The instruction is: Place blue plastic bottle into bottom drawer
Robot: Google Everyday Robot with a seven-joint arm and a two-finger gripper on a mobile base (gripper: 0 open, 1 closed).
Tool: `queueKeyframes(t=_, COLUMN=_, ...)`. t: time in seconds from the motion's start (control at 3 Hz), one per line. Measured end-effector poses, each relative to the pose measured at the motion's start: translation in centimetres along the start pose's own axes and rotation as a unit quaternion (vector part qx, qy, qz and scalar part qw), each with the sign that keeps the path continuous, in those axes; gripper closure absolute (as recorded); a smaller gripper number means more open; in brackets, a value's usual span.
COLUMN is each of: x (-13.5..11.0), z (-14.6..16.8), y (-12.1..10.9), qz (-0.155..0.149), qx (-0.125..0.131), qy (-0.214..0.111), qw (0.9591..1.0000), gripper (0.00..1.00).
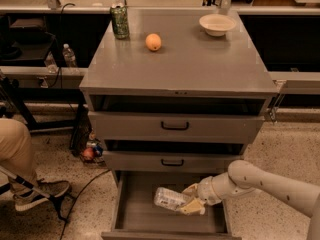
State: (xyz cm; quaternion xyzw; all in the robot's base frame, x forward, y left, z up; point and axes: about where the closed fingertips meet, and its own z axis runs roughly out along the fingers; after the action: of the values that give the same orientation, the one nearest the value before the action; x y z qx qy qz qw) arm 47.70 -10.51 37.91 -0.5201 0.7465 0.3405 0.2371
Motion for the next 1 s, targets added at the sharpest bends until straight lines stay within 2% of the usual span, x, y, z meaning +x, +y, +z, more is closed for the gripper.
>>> queueKeyframes(t=0.67, x=1.4, z=2.5, y=-1.7, qz=-0.04, qx=0.004, qy=-0.003, qw=0.9992, gripper=1.0)
queueKeyframes(t=1.0, x=2.2, z=5.4, y=-3.2, qz=-0.072, qx=0.002, qy=-0.006, qw=0.9974, gripper=1.0)
